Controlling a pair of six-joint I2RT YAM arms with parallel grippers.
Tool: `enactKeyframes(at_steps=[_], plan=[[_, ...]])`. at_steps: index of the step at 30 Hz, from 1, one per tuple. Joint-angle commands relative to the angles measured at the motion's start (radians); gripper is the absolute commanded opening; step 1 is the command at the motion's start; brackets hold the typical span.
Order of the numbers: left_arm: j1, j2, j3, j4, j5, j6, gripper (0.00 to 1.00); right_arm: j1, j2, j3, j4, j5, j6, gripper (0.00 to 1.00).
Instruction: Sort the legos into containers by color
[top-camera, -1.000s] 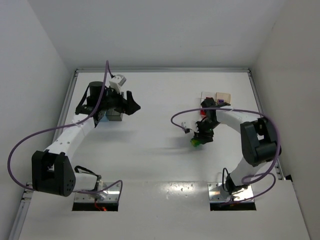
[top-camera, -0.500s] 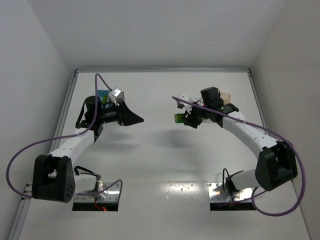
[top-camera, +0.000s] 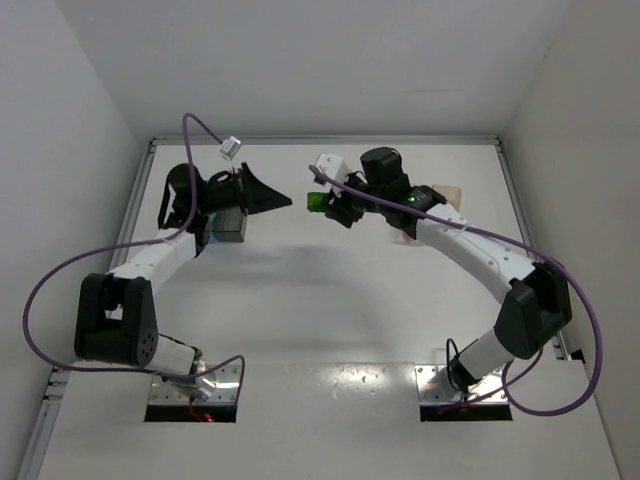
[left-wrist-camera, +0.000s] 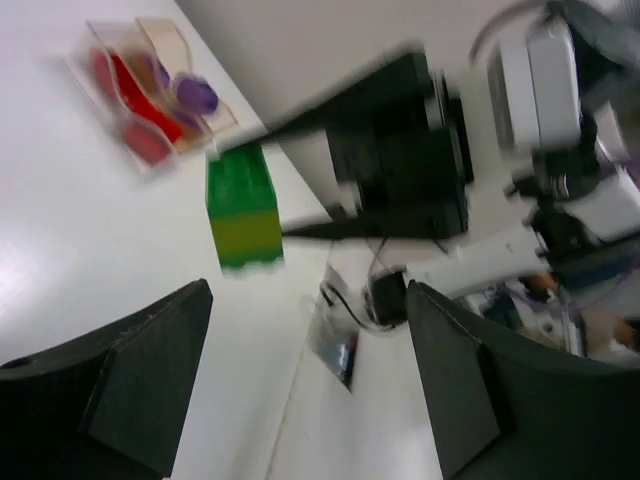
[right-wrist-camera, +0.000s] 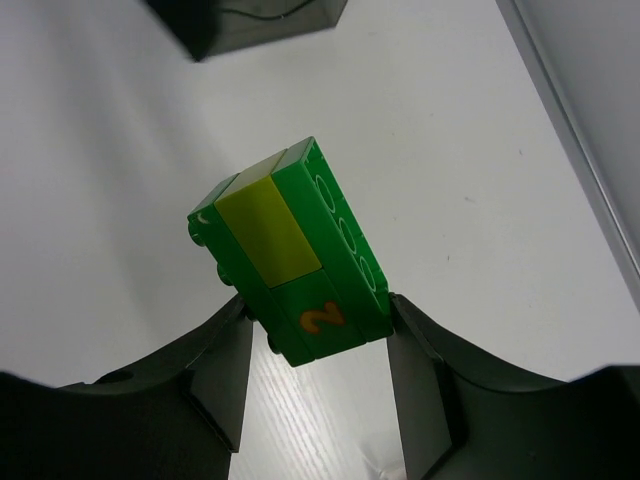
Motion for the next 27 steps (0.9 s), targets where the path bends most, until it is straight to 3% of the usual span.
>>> enactKeyframes(at_steps=[1,3,5,9,14,27], plan=[[-0.035,-0.027,0.203,-0.382,-0.172,0.317,0.84,0.046,0.015,0.084,0.001,0.037,0.030,0.16],[-0.106,-0.028,0.278,-0.672,-0.290,0.611,0.83,0.059,0.024,0.084,-0.008,0.048,0.030,0.18],[-0.124,-0.028,0.291,-0.689,-0.354,0.634,0.83,0.070,0.024,0.094,-0.008,0.048,0.030,0.18],[-0.124,-0.028,0.253,-0.660,-0.368,0.596,0.79,0.070,0.024,0.103,-0.008,0.057,0.039,0.18],[-0.124,-0.018,0.202,-0.551,-0.260,0.515,0.70,0.070,0.024,0.103,-0.008,0.089,0.048,0.18],[-0.113,-0.009,0.116,-0.226,-0.086,0.301,0.67,0.057,0.022,0.087,0.003,0.079,0.058,0.18]])
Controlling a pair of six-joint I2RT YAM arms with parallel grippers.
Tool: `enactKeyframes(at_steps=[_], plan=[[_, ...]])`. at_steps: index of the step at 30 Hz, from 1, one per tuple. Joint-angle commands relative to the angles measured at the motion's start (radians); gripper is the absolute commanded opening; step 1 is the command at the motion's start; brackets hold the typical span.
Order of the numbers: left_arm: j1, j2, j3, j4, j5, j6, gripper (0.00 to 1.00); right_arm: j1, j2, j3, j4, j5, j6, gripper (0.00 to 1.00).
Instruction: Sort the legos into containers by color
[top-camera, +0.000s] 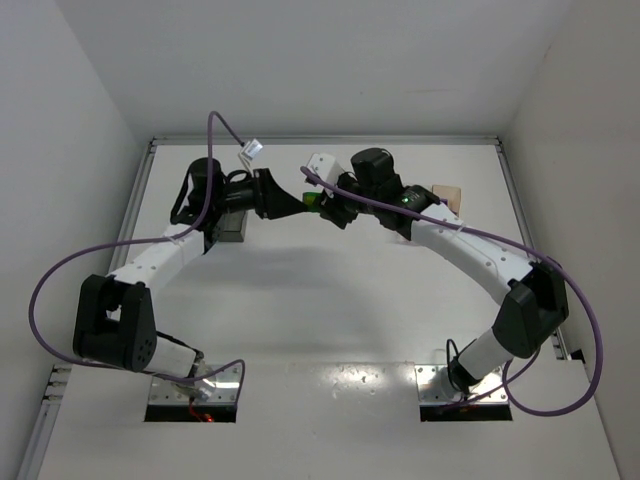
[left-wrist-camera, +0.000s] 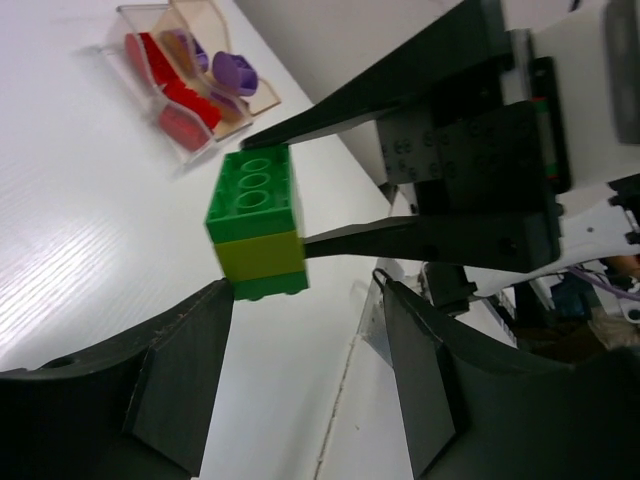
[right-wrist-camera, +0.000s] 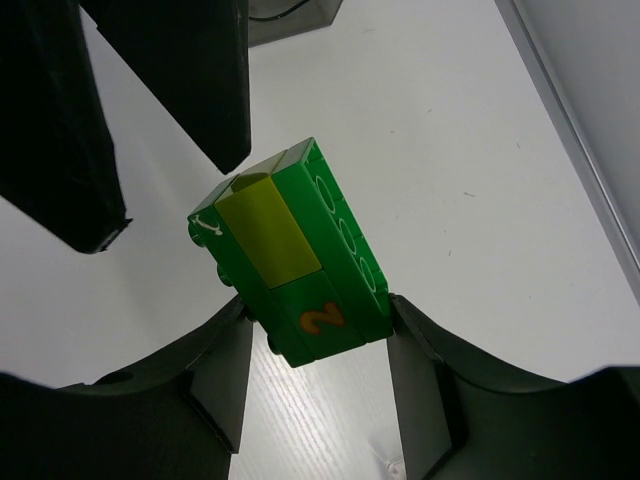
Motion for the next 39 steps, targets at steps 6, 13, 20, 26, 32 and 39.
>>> enactKeyframes(at_steps=[6,13,20,26,32,39], plan=[[-0.010,0.002,0.003,0.165,0.073,-0.063,0.67,-0.006,0.009,0.040,0.032,-0.008,0.030,0.18],[-0.010,0.011,0.003,0.085,0.044,-0.002,0.66,-0.006,0.009,0.049,0.023,-0.018,0.030,0.18],[-0.001,0.011,0.012,0.037,0.023,0.038,0.65,-0.006,-0.021,0.040,0.004,-0.027,0.030,0.18],[-0.001,0.021,0.030,0.037,0.013,0.038,0.64,-0.006,-0.021,0.040,-0.006,-0.048,0.030,0.18],[-0.001,0.030,0.030,0.037,0.013,0.048,0.61,-0.006,-0.021,0.049,-0.006,-0.059,0.039,0.18],[-0.001,0.039,0.030,0.037,0.013,0.048,0.58,-0.006,-0.021,0.058,-0.006,-0.070,0.048,0.18]])
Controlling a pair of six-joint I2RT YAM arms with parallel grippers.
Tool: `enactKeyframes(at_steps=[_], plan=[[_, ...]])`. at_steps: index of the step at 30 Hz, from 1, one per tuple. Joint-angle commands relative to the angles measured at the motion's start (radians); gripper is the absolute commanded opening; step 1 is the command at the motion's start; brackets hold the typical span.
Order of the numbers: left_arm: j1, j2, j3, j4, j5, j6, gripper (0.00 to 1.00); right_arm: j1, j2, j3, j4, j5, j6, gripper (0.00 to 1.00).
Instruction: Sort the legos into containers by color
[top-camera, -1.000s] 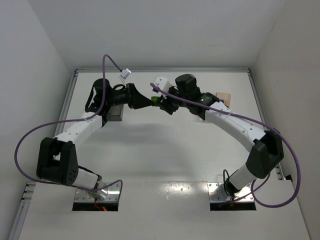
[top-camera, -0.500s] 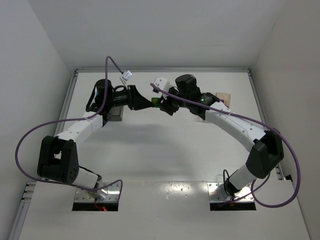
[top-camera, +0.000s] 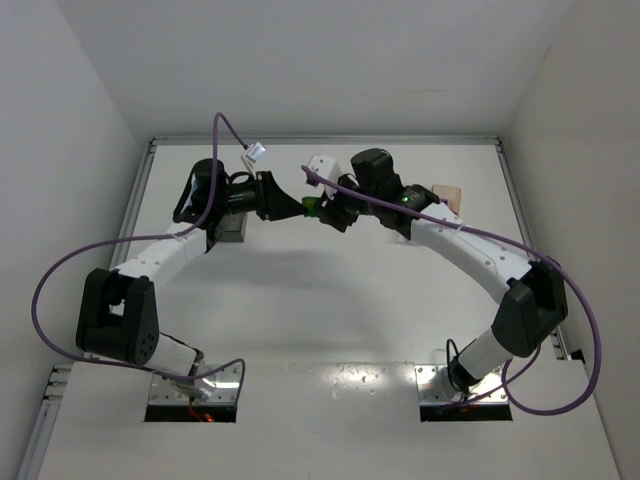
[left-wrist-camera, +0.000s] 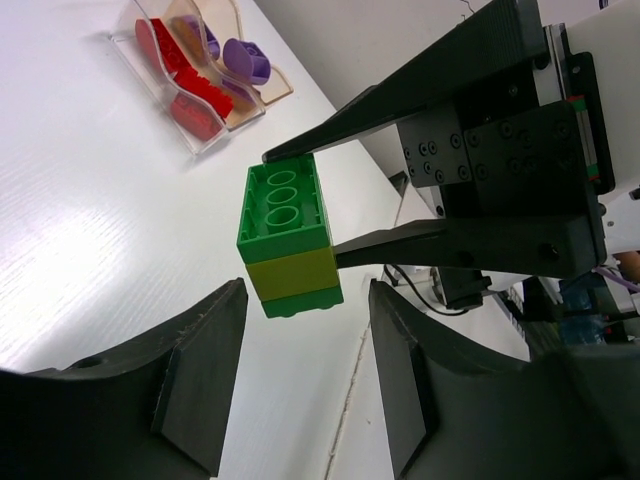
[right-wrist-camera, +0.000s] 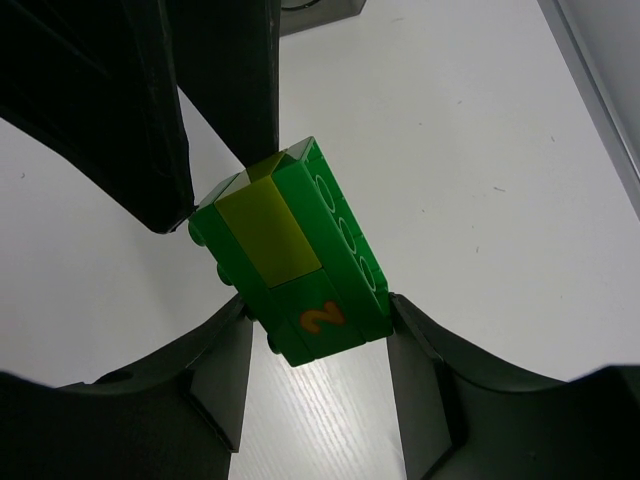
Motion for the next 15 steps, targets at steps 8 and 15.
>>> enactKeyframes(at_steps=[8,15], plan=[[0.003,0.007,0.030,0.040,0.002,0.016,0.56,0.008,-0.027,0.067,0.012,-0.045,0.028,0.18],[0.003,0.007,0.019,0.071,0.002,-0.013,0.56,0.008,-0.027,0.067,0.003,-0.065,0.028,0.18]])
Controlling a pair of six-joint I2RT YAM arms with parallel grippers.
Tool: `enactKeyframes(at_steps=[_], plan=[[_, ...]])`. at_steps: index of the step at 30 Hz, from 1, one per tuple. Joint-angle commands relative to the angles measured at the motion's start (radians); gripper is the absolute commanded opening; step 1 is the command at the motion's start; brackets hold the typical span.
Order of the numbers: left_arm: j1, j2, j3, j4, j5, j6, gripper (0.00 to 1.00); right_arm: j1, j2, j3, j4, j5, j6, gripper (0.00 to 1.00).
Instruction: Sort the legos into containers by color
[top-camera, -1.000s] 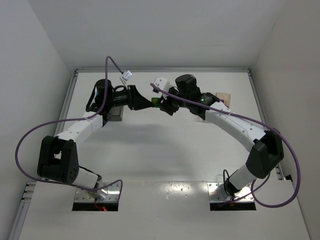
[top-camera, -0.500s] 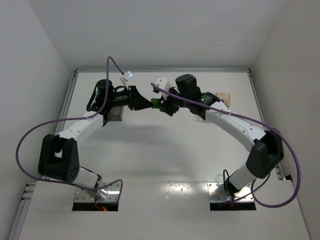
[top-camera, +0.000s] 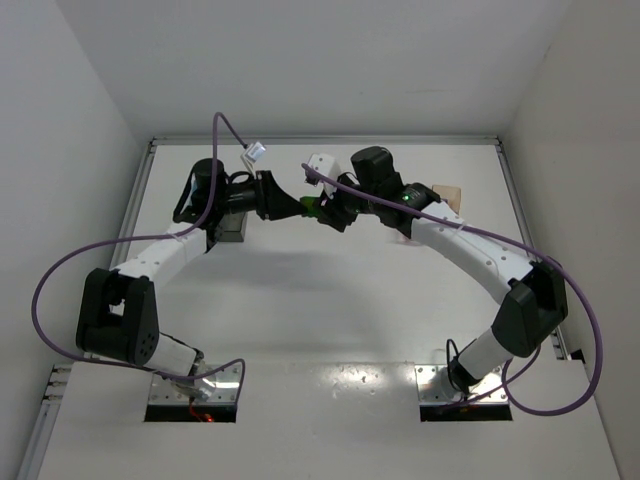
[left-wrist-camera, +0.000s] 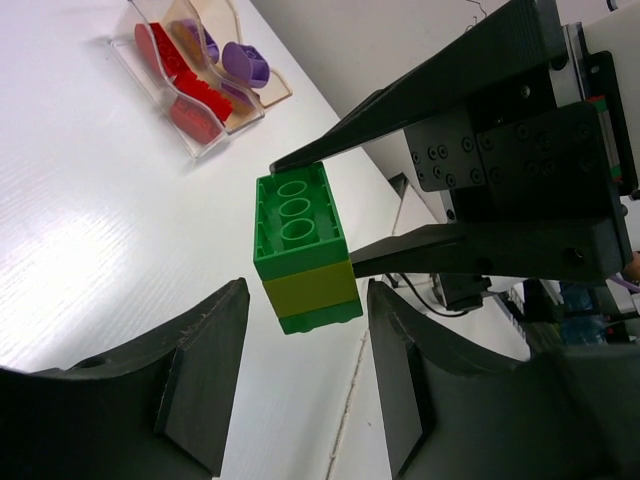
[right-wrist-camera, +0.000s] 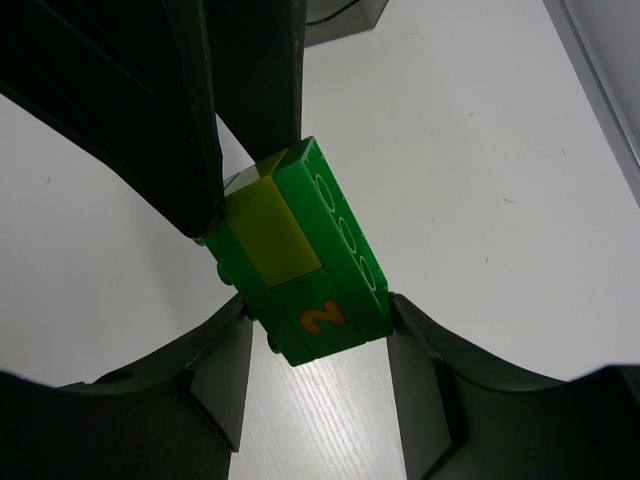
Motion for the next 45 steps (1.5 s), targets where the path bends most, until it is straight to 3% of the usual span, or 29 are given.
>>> enactKeyframes(at_steps=[1,31,45], plan=[[0.003,0.006,0.019,0.063,0.002,-0.009,0.56,0.007,-0.027,0.045,0.022,-0.031,0.021,0.18],[0.003,0.024,0.010,0.109,0.002,-0.048,0.53,0.025,-0.027,0.036,0.013,-0.040,0.030,0.19],[-0.006,-0.002,-0.037,0.129,0.012,-0.057,0.27,0.015,-0.027,0.045,0.043,0.029,0.058,0.19]])
